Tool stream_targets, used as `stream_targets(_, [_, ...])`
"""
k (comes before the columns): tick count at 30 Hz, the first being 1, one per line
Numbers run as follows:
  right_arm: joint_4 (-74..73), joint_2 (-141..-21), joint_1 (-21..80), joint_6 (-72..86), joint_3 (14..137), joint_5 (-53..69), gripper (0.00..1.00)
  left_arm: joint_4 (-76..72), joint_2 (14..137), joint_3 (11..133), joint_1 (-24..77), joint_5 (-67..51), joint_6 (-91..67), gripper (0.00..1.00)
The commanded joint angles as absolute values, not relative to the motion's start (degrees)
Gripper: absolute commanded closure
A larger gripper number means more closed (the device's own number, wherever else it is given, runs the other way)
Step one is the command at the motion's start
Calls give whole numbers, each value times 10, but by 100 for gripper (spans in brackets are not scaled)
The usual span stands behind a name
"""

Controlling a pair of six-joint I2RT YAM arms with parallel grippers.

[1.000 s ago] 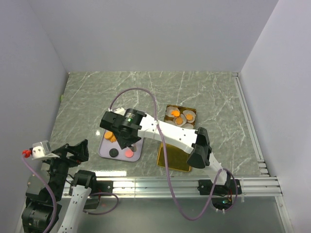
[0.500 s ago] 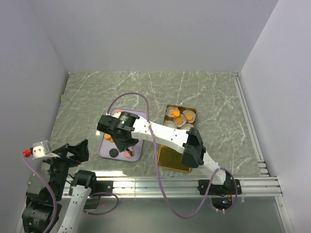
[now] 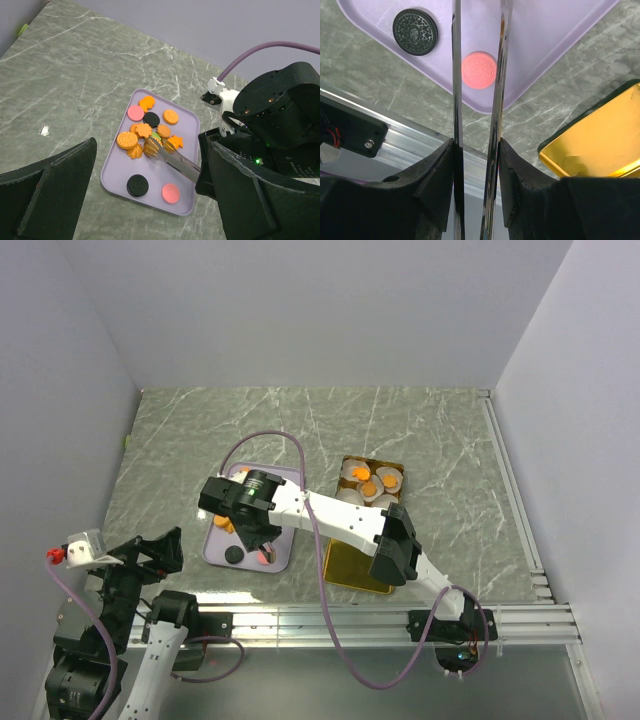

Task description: Pack the cookies

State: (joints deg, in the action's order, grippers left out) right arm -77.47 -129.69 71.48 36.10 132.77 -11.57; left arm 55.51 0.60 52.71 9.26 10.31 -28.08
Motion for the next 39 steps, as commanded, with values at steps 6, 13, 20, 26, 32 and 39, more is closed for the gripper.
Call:
stream_targets(6, [-824, -1234, 697, 373, 1327, -131, 62, 533, -37, 526, 93, 93, -268, 1])
stream_targets(13, [-824, -1158, 670, 390, 1288, -138, 62, 533, -37, 526, 93, 91, -267, 0])
stream_targets(20, [-824, -1066, 633, 403, 1186, -179, 62, 532, -34, 525, 93, 88, -265, 1])
stream_targets(26, [-798, -950, 578, 409, 1038, -201, 64, 532, -30, 525, 93, 84, -265, 1])
stream_targets(32, [-762, -883, 535, 403, 936, -203, 64, 530, -28, 524, 93, 80, -262, 0])
stream_targets(39, [-739, -896, 524, 388, 909, -207, 66, 530, -24, 524, 94, 78, -261, 1])
